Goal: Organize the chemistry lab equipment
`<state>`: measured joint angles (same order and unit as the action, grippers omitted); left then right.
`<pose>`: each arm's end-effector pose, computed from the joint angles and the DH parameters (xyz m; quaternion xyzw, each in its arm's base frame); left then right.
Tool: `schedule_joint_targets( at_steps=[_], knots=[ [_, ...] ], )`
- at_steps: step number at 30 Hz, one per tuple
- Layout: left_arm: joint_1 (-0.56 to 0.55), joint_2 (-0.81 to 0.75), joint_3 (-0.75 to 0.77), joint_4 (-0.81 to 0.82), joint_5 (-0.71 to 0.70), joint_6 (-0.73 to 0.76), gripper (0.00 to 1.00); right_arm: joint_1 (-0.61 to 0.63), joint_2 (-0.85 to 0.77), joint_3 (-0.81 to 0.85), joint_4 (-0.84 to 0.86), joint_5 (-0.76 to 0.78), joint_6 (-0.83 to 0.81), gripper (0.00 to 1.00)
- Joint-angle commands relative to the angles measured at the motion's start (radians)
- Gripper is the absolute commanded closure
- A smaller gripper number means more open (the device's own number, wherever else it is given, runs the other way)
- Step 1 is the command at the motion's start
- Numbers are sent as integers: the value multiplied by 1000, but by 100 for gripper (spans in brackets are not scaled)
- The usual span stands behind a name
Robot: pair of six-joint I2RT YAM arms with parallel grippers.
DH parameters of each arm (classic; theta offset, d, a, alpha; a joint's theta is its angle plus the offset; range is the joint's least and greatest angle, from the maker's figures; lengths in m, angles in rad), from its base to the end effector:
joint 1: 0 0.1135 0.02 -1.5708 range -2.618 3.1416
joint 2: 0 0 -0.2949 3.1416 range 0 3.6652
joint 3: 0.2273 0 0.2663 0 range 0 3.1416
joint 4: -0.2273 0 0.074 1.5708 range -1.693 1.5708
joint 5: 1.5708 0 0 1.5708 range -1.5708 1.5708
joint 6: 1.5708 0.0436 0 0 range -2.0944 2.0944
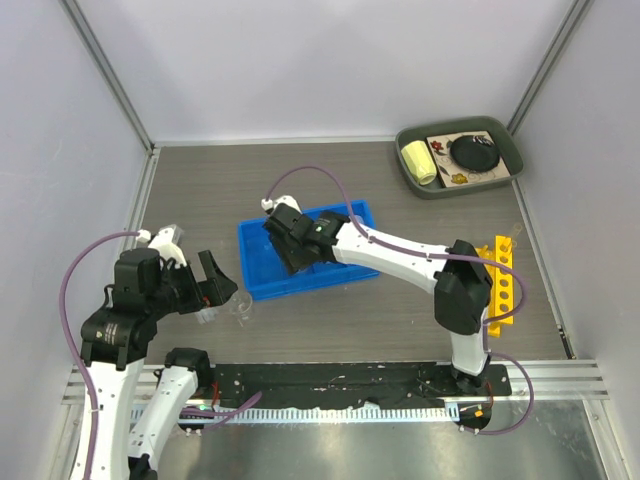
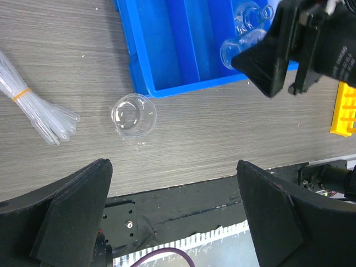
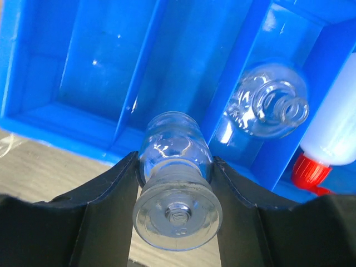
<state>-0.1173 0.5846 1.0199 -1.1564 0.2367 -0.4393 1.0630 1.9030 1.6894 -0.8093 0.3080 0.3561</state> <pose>0.0697 -0.0185 0.3632 -0.0970 0.9008 -0.2159 0.3640 0.2268 0.3804 0.2973 -0.2903 0.9069 0.0621 0.2990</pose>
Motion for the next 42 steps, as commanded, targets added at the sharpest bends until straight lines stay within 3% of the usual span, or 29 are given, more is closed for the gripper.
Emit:
schedule_joint_targets(
  at_steps=[1,13,29,36,42],
  knots=[
    [4,-8,16,26,12,14,0,-40,-7,49,105,-35,-46,99],
    [4,-5,3,41,41,10,0,-63,117,56,133,-129,-32,99],
    [4,-9,2,32,52,11,0,-60,117,-69,148,-38,-19,99],
    [4,-3,6,29,55,11,0,-52,116,-82,160,-30,-19,77],
    [4,-2,11,29,55,13,0,-34,108,-25,108,29,-32,41]
  ],
)
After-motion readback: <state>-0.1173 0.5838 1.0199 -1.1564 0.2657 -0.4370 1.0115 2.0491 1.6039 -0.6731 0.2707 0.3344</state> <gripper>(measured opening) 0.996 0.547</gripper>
